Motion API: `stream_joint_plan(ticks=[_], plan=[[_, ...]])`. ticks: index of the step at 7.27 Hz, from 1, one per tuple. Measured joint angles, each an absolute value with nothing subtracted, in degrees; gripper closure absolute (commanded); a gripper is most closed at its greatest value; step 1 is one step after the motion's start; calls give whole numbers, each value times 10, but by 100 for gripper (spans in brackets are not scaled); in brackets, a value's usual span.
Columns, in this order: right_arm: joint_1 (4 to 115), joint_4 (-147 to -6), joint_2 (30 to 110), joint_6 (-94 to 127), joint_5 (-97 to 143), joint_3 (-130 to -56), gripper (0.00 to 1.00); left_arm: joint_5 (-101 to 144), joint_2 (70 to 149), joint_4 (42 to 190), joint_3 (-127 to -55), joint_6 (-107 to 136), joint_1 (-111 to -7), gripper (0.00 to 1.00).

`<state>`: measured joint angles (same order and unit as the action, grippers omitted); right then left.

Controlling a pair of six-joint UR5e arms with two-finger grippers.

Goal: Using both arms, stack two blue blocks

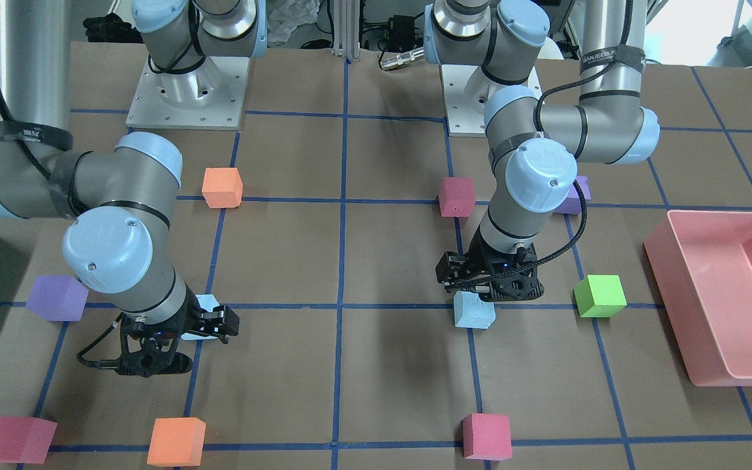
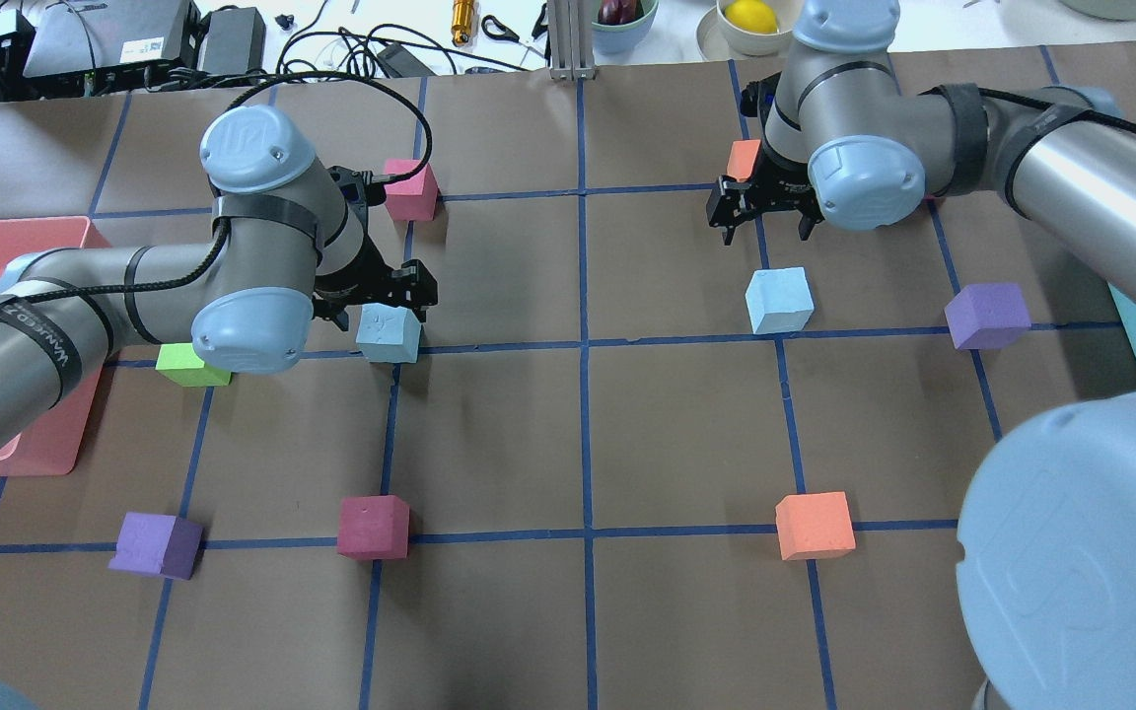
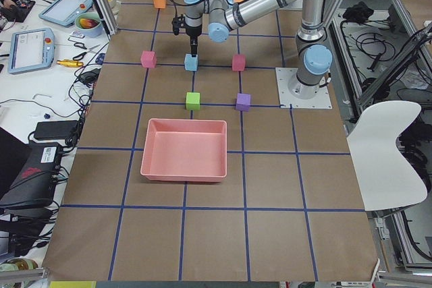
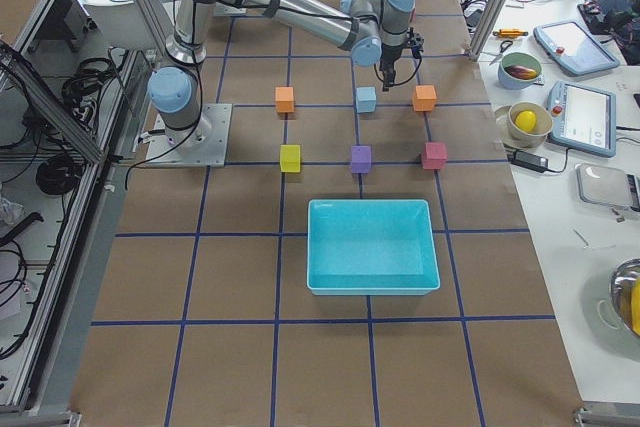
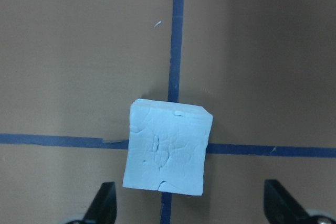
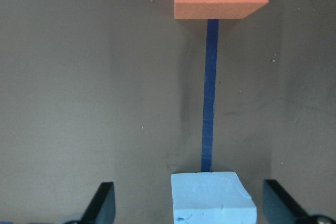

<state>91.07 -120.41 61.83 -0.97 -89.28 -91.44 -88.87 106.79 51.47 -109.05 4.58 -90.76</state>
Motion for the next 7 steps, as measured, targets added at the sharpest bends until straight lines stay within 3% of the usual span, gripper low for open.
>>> stream_joint_plan(ticks=[5, 7], plan=[[889, -1212, 610, -8, -902, -953, 0, -892, 1094, 483, -1092, 41, -908, 0], [888, -1212, 610, -8, -899, -976, 80, -893, 1100, 482, -1093, 40, -908, 0]])
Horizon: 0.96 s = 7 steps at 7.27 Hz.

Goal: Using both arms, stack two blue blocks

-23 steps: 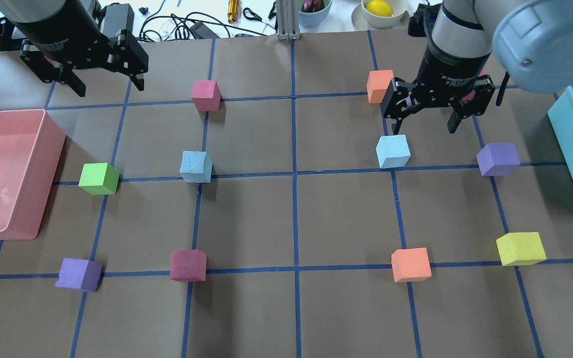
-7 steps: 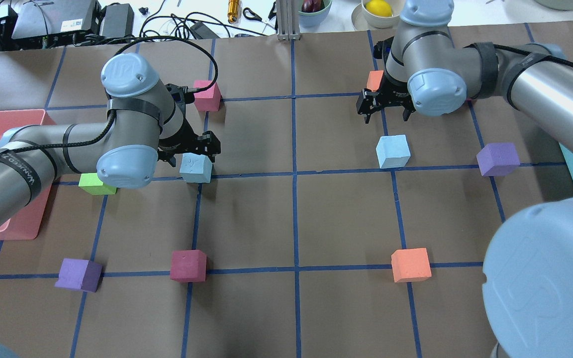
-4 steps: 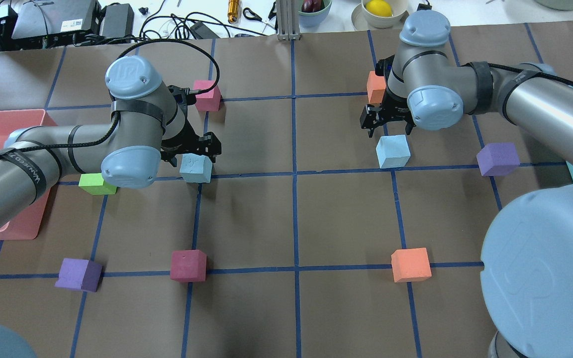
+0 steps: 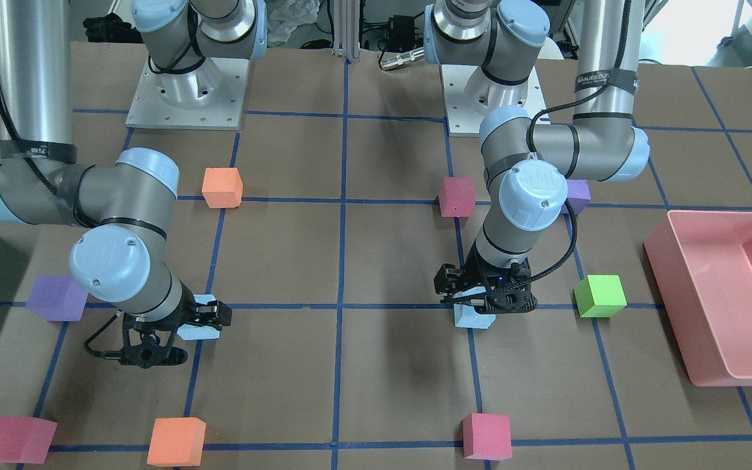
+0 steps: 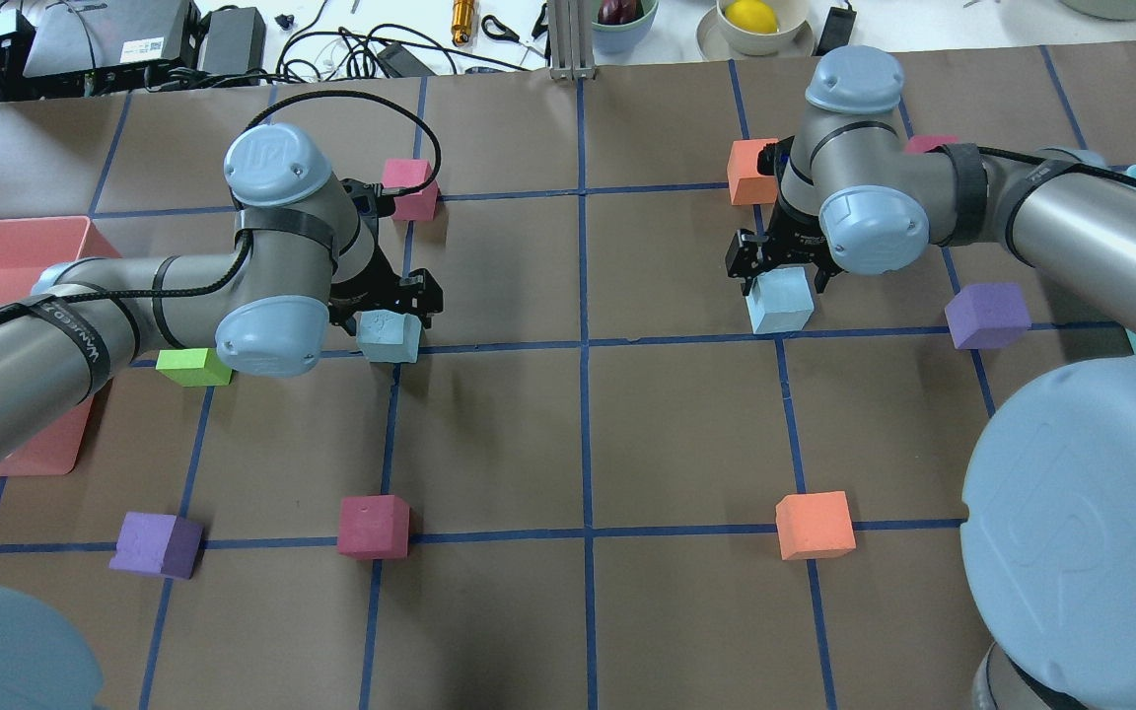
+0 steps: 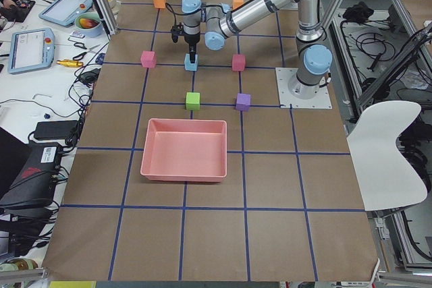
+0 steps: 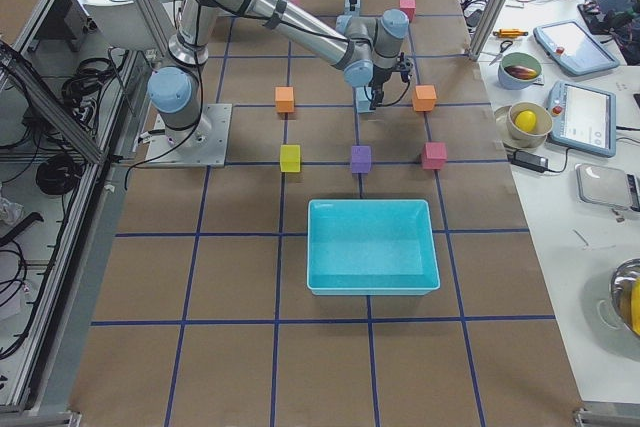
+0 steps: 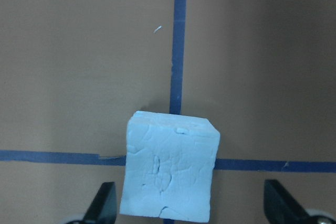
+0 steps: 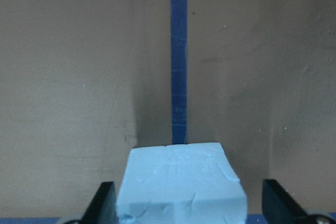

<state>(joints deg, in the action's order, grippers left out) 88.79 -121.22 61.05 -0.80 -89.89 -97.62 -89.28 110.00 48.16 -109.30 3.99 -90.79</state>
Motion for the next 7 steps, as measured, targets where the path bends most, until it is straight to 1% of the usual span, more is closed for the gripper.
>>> stream_joint_plan(ticks=[1, 4, 7], plan=[[888, -1213, 611, -8, -898, -984, 100, -893, 1101, 481, -1093, 40, -908, 0], [889, -1209, 618, -6, -897, -979, 100, -893, 1101, 478, -1101, 39, -908, 0], [928, -1203, 618, 69, -876, -925, 100, -894, 1101, 470, -1103, 39, -908, 0]])
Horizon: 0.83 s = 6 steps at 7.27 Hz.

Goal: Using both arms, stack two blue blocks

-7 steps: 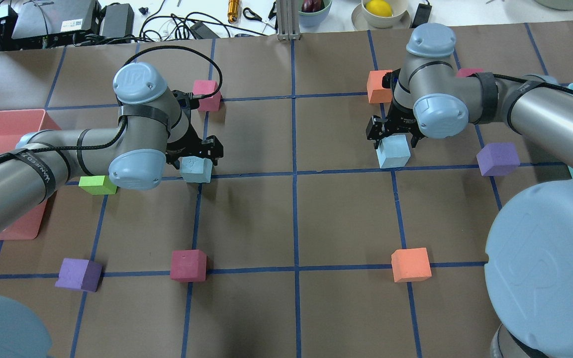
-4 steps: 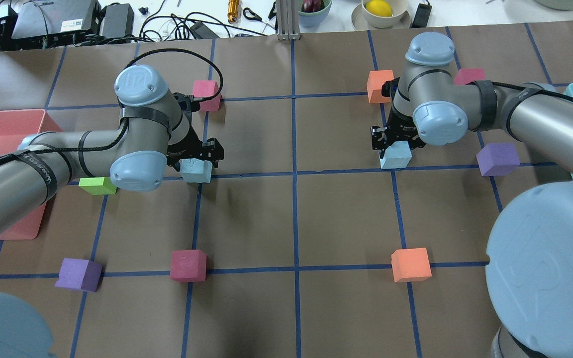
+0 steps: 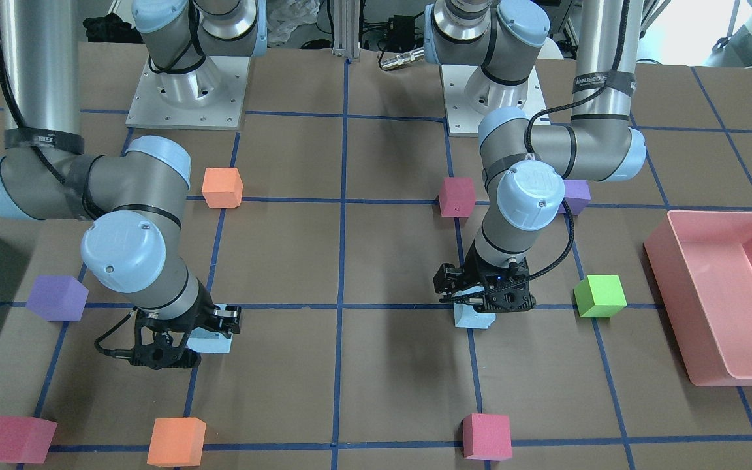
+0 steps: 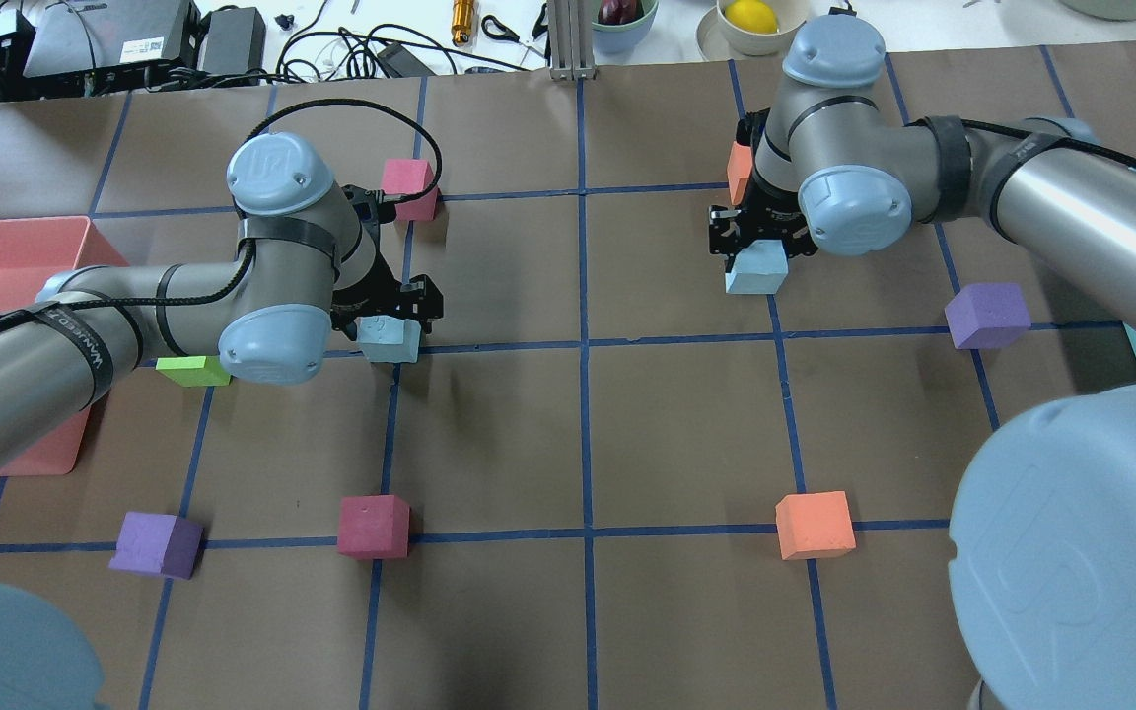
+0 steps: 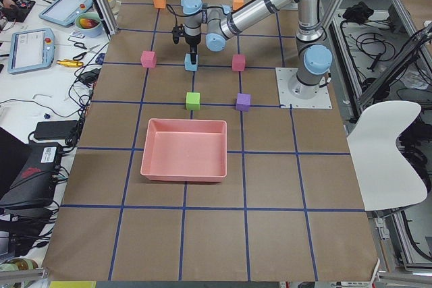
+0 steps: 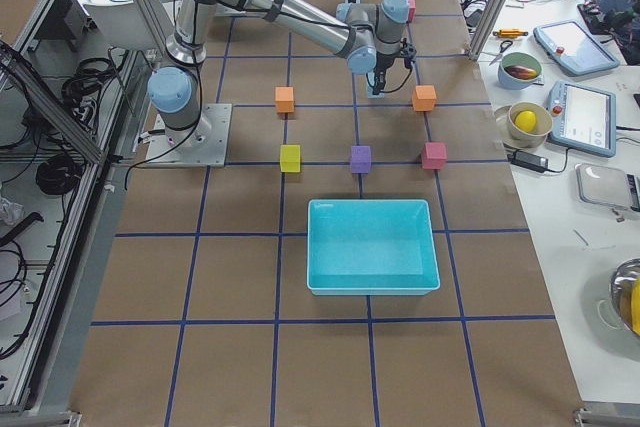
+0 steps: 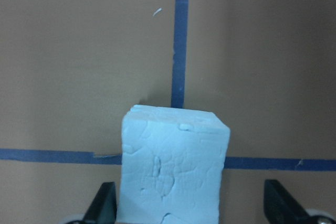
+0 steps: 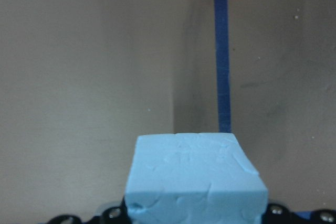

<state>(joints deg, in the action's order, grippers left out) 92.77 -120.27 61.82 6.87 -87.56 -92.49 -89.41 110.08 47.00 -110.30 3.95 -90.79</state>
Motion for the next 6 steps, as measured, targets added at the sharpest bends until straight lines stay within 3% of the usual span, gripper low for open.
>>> stream_joint_plan(ticks=[2, 3, 4, 5, 6], plan=[[974, -1201, 602, 140, -872, -882, 100, -895, 1106, 468, -1103, 36, -908, 4], [999, -1201, 588, 174, -872, -859, 100, -898, 1110, 461, -1103, 31, -907, 23], [1024, -1201, 573, 200, -874, -839, 100, -900, 1114, 454, -1102, 27, -905, 51], [1043, -1202, 560, 215, -875, -828, 100, -902, 1118, 450, -1103, 26, -904, 68], [1055, -1204, 549, 224, -874, -823, 100, -902, 1119, 448, -1103, 26, -903, 74]])
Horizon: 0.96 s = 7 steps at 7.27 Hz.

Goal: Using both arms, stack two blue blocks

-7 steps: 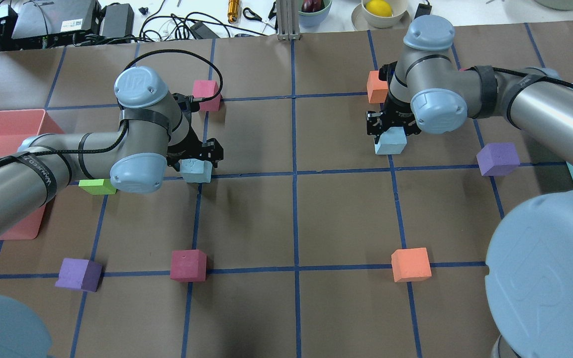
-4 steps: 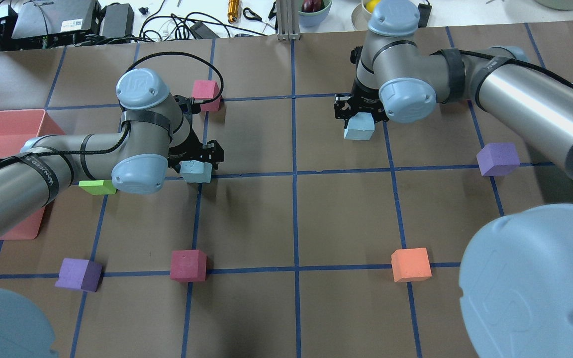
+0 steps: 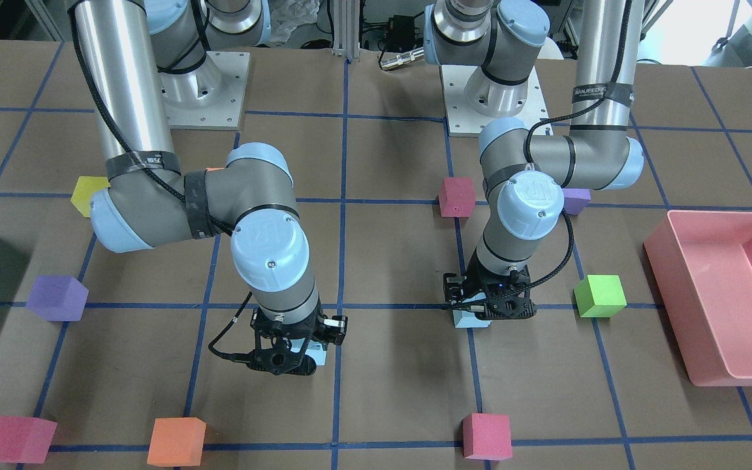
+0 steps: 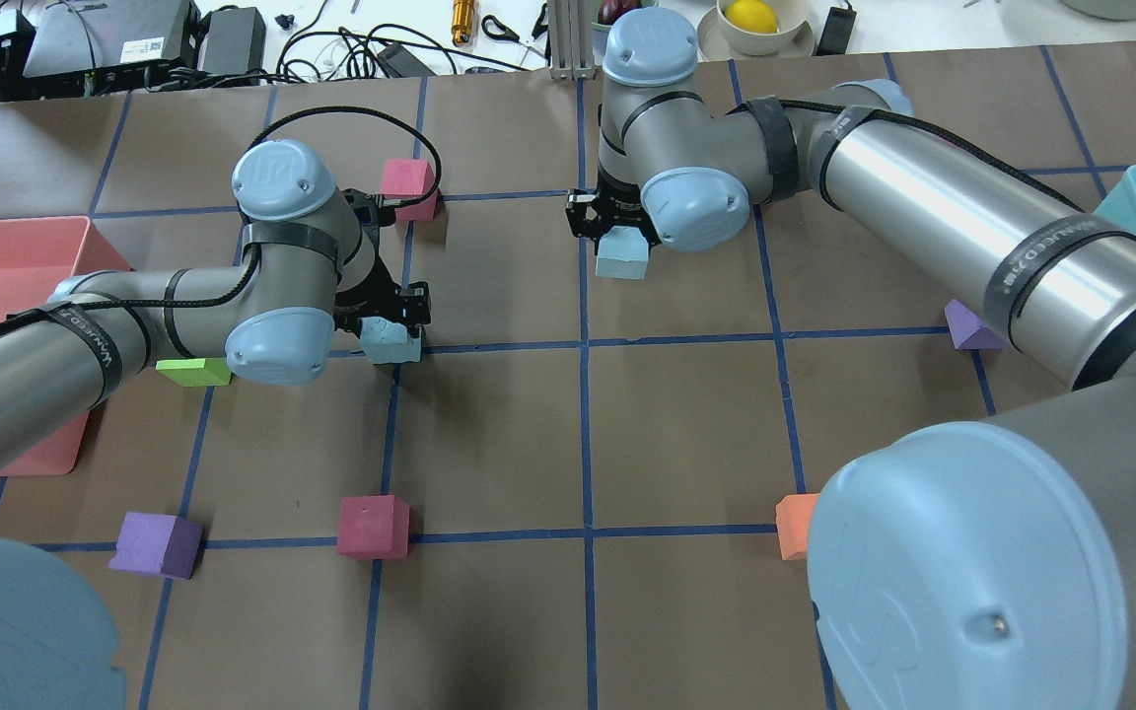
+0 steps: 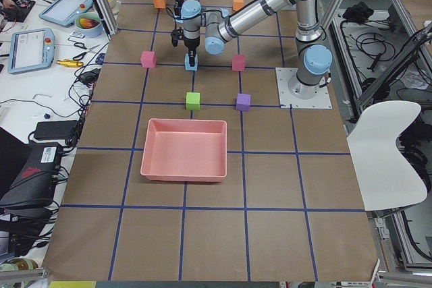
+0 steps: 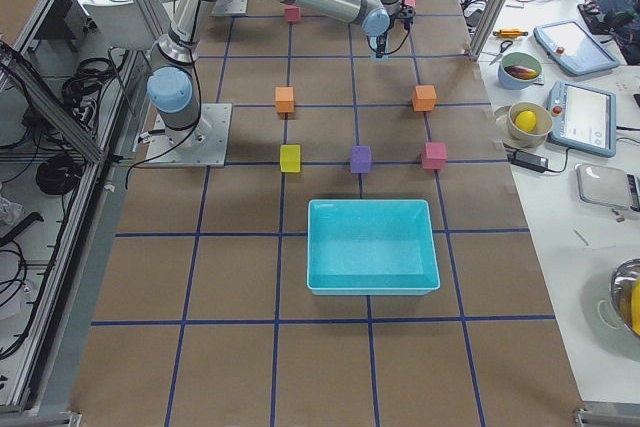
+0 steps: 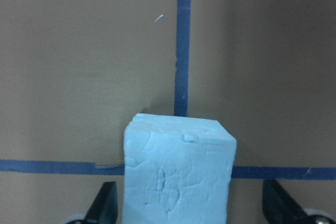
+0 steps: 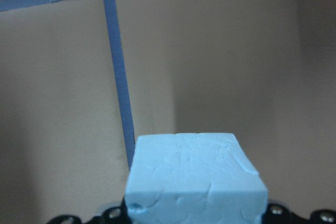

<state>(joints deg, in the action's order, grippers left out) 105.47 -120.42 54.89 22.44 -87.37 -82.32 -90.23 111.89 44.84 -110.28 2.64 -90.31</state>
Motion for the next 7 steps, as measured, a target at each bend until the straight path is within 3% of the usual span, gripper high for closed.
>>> stream_joint_plan(ticks=[1, 2, 3, 5, 6, 7], plan=[[1065, -1207, 538, 233, -873, -821, 100, -903, 1119, 448, -1103, 26, -903, 93], [1073, -1209, 529, 240, -873, -821, 100, -903, 1119, 448, -1103, 24, -902, 100], [1076, -1209, 525, 243, -872, -821, 97, -903, 1117, 447, -1103, 23, -902, 100], [1080, -1208, 521, 246, -872, -822, 18, -904, 1111, 447, -1101, 22, -901, 100], [1080, -1208, 520, 245, -871, -822, 0, -904, 1109, 448, -1100, 22, -901, 100], [1080, -1209, 519, 245, -871, -823, 0, -905, 1107, 448, -1100, 22, -901, 100]])
